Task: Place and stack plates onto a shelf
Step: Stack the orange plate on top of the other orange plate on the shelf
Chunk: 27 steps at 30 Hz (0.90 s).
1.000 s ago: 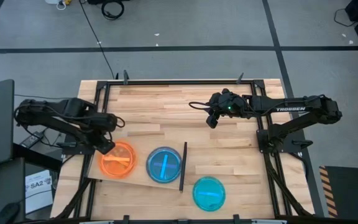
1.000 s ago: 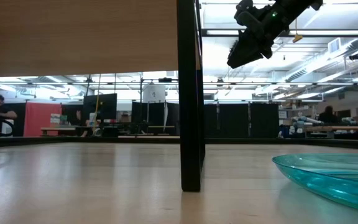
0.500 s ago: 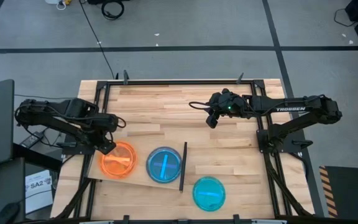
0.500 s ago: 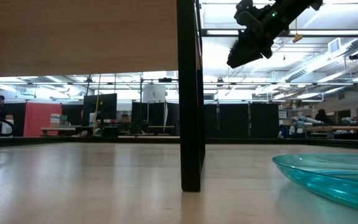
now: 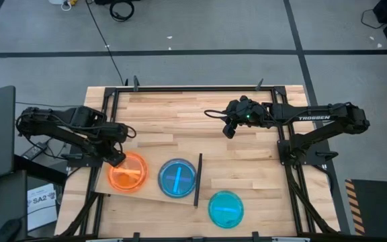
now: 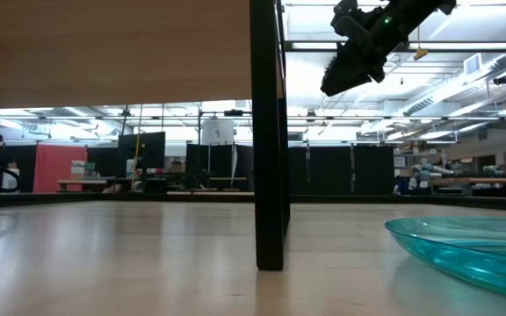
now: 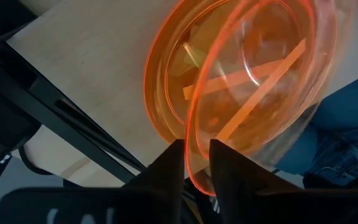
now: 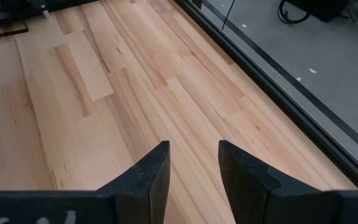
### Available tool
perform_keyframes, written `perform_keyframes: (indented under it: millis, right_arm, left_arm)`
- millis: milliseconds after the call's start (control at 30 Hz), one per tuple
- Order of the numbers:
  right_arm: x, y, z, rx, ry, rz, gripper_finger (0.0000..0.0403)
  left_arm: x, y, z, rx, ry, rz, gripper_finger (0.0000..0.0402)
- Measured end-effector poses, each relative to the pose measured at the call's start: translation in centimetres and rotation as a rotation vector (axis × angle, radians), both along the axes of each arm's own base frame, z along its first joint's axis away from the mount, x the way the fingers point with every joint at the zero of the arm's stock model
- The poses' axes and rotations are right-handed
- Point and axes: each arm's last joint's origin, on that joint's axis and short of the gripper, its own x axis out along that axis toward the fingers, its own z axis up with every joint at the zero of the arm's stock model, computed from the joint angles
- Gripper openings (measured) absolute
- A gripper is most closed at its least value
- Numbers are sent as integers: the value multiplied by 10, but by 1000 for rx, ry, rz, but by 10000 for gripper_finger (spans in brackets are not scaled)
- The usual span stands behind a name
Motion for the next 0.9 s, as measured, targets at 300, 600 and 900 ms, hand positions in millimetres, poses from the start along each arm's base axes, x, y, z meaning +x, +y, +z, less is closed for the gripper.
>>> perform_keyframes:
  millis: [300,600,900]
  right_arm:
    - [0,0,0,0,0,0,143]
    - [0,0,0,-1,1,1,143]
    - [0,0,0,-2,2,2,143]
  left_arm:
    - [0,0,0,0,0,1,107]
    - [0,-2,1,-57,11,-5,115]
    - [0,-2,1,-89,25,11,115]
